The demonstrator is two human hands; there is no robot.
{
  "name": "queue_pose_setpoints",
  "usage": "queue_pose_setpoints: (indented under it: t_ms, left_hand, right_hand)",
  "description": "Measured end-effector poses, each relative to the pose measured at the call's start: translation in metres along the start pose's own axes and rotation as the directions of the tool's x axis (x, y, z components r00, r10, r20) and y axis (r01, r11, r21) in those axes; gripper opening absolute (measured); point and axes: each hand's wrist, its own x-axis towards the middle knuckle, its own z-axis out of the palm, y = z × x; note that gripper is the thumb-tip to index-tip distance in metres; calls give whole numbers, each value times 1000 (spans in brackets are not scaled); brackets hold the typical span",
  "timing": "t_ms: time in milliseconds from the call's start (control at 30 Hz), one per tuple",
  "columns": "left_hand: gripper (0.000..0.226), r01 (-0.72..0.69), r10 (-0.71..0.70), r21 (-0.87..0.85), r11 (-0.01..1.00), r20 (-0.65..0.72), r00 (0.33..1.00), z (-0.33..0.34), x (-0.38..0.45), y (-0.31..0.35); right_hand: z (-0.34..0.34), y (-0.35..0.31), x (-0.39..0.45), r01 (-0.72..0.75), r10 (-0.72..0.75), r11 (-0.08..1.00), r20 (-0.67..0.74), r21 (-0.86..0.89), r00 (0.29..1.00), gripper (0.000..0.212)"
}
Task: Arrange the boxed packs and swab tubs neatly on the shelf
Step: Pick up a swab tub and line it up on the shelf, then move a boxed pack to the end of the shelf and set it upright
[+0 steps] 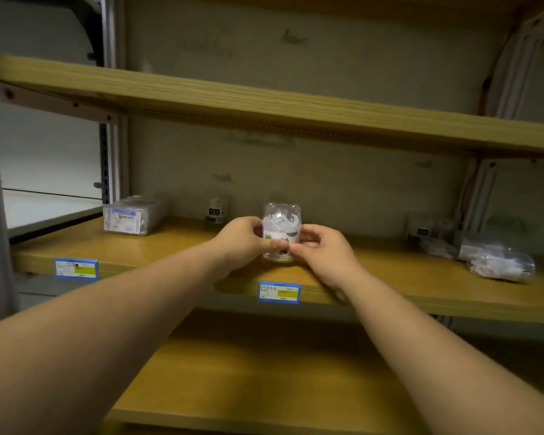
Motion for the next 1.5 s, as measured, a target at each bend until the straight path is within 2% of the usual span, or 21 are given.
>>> queue_pose_setpoints:
  t_ms: [133, 367, 500, 767, 900, 1033, 1100, 1200, 1267, 1400, 1500]
  left_hand:
    - [54, -31, 30, 39, 999, 17, 999, -9, 19, 4]
    - [55, -163, 167, 125, 979, -21, 986, 3, 26, -13]
    - [56, -108, 107, 151, 983, 15, 994, 3, 30, -16]
    - [48, -65, 69, 190, 980, -16, 997, 5, 33, -17]
    - [52, -18, 15, 145, 989, 17, 1000, 5, 31, -15]
    - [57, 35, -39, 137, 990, 21, 999, 4, 28, -16]
    - [56, 48, -44, 143, 989, -27, 999, 5, 26, -13]
    - [68, 83, -55, 188, 979, -154, 987, 6, 22, -9]
    - [70, 134, -99, 141, 981, -230, 968, 4, 16, -1]
    - [42, 217, -221, -55, 975, -407, 887, 3, -12, 17]
    - [29, 183, -182, -50, 982, -511, 840, 23, -43, 38]
  right_hand:
    - [-5, -7, 19, 4, -4, 1000, 16, -18, 1000, 42]
    - [-1, 11, 28, 19, -21, 997, -26, -77, 999, 46]
    - [-2, 18, 34, 2, 3, 982, 29, -188, 1000, 50]
    - [0, 20, 35, 16, 13, 971, 118, -239, 993, 63]
    - [1, 17, 33, 14, 12, 961, 92, -275, 996, 60]
    - [0, 18, 30, -52, 69, 963, 56, -265, 996, 70]
    - [0, 20, 31, -74, 91, 966, 55, -248, 994, 73]
    - [-1, 24, 31, -93, 99, 972, 18, -216, 995, 73]
    - [-3, 21, 28, -108, 107, 975, -12, -193, 994, 69]
    - [-15, 17, 18, -191, 192, 981, -53, 15, 980, 59]
    - [-40, 14, -8, -146, 157, 981, -85, 132, 984, 55]
